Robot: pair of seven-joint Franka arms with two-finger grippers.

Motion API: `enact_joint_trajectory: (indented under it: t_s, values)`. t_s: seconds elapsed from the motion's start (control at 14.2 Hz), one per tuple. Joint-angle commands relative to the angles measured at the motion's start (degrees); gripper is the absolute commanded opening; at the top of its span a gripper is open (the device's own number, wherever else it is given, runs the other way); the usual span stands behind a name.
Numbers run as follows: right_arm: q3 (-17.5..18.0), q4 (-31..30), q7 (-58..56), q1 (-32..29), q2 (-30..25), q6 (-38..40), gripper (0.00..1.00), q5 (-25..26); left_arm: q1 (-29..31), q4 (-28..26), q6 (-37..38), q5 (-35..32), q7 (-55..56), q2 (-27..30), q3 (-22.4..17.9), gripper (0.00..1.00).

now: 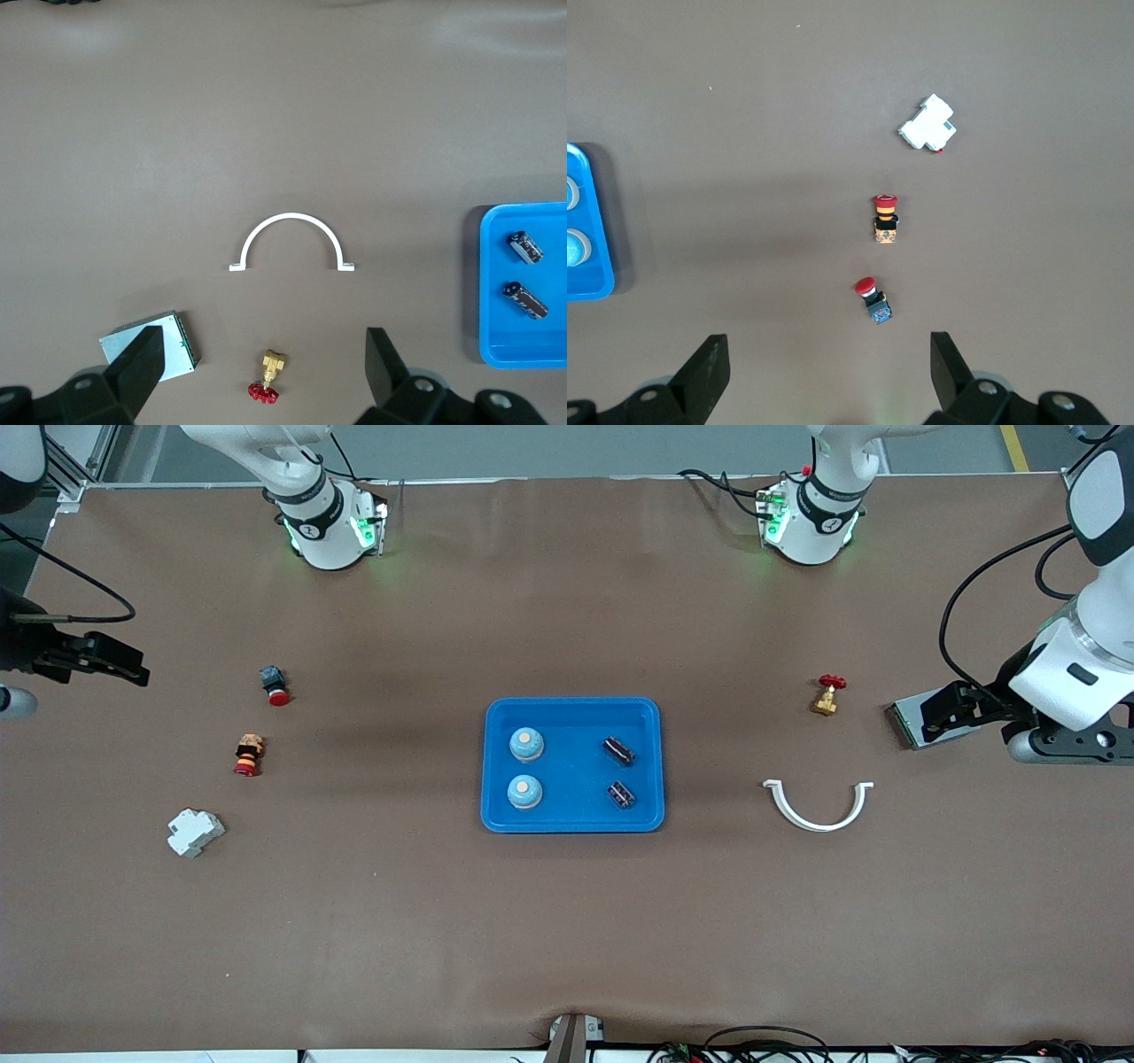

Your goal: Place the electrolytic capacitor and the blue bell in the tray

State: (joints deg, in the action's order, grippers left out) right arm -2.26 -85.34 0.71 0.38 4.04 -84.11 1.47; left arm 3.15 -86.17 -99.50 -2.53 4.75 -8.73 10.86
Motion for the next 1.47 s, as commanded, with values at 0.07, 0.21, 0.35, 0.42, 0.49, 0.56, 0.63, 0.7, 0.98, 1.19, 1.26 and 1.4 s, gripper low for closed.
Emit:
enact_joint_trajectory:
  t_s: [0.07,0.21,0.35,0.42,0.49,0.56,0.63,0.7,0.98,1.19,1.26,1.4]
  values:
    - [0.68,-1.94,-1.41,-2.92,-3.33,0.61,1.0,-1.63,-3.92,0.91,1.41,-0.46,0.25,0.21,-2.85,1.0]
    - [0.68,-1.85,-2.12,-4.77,-3.95,0.44,1.0,-5.41,-8.84,0.91,1.33,-0.46,0.25,0.12,-8.72,1.0]
    - [0.68,-1.76,-2.12,-4.95,-5.0,0.0,1.0,-5.6,-9.48,0.91,1.32,-0.55,0.25,0.12,-9.45,1.0]
    - [0.68,-1.76,-2.03,-4.95,-5.35,-0.09,1.0,-5.6,-9.39,0.91,1.32,-0.55,0.17,0.12,-9.37,1.0]
    - [0.85,-1.76,-2.12,-4.86,-5.71,-0.09,1.0,-5.6,-9.39,0.91,1.41,-0.55,-0.01,0.12,-9.36,1.0]
    - [0.94,-1.76,-2.03,-4.78,-6.32,-0.18,1.0,-5.34,-9.39,0.91,1.41,-0.55,-0.01,0.21,-9.28,1.0]
    - [0.94,-1.76,-2.03,-4.43,-6.76,-0.27,1.0,-4.99,-9.3,0.91,1.41,-0.55,-0.1,0.3,-9.19,1.0]
    - [1.03,-1.85,-2.03,-4.25,-7.2,-0.18,1.0,-4.9,-9.3,1.0,1.41,-0.55,-0.1,0.47,-9.19,1.0]
    - [1.55,-2.11,-1.95,-2.67,-8.26,0.26,1.0,-2.88,-9.48,1.35,2.11,-0.55,-0.01,1.61,-8.92,1.0]
    - [2.35,-2.11,-2.12,-2.58,-8.26,0.43,1.0,-2.09,-9.22,1.35,2.73,-0.46,-0.27,1.61,-9.1,1.0]
    - [2.78,-2.11,-2.03,-2.58,-8.26,0.43,1.0,-1.91,-9.21,1.35,2.73,-0.46,-0.36,1.61,-9.1,1.0]
    - [2.87,-2.38,-2.12,-2.58,-8.26,0.43,1.0,-1.56,-8.95,1.35,2.73,0.24,-0.71,1.53,-9.45,1.0]
